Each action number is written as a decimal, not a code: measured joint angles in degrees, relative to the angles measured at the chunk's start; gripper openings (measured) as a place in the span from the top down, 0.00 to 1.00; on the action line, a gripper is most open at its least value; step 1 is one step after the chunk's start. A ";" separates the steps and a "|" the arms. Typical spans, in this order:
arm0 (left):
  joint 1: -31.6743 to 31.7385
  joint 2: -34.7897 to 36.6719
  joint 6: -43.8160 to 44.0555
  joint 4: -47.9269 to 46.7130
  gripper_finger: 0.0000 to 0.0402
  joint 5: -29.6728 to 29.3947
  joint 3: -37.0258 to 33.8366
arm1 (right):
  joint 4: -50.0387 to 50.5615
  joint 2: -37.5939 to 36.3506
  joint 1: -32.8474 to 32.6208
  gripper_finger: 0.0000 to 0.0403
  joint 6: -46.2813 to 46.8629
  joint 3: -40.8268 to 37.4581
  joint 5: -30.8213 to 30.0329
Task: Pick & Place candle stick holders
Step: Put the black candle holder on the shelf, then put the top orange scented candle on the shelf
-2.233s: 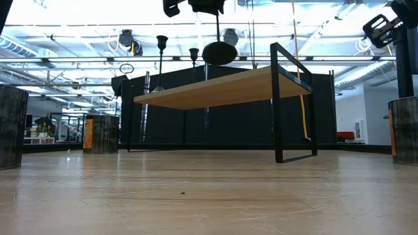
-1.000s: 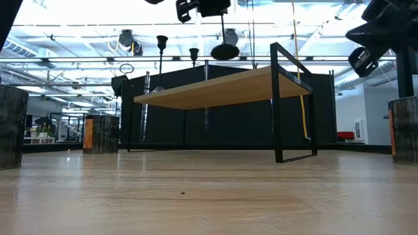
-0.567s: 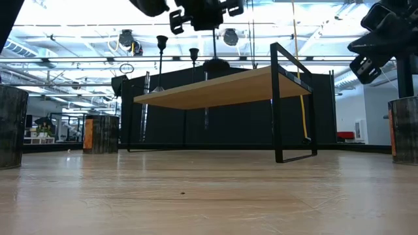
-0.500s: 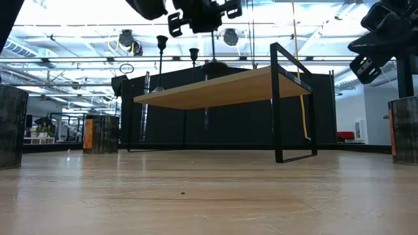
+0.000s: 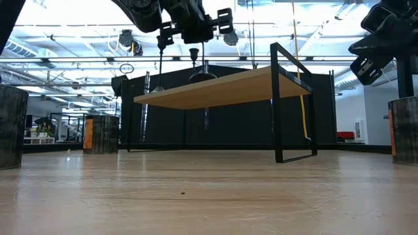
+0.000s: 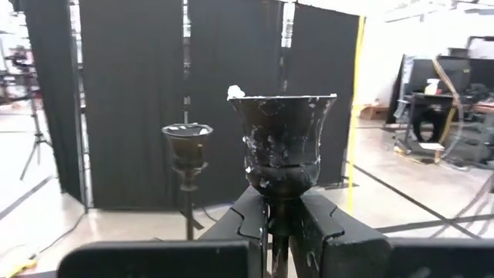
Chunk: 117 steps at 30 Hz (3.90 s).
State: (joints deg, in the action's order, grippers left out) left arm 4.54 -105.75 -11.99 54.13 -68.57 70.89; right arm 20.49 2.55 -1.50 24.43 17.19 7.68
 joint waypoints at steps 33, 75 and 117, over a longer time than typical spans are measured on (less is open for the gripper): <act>3.34 0.00 8.08 -10.65 0.92 -3.56 -0.02 | 1.23 0.00 0.00 1.00 -0.02 0.04 1.51; -1.53 0.00 9.60 -15.02 0.79 -11.26 -0.02 | 0.77 0.00 0.00 1.00 -0.21 0.04 1.55; -31.04 0.68 -1.75 -0.07 0.79 -21.53 8.30 | -3.55 -0.02 0.01 1.00 -1.31 0.07 1.56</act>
State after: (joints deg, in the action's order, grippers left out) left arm -26.50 -105.08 -13.74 54.06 -90.09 79.19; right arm 16.93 2.52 -1.48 23.11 17.26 9.25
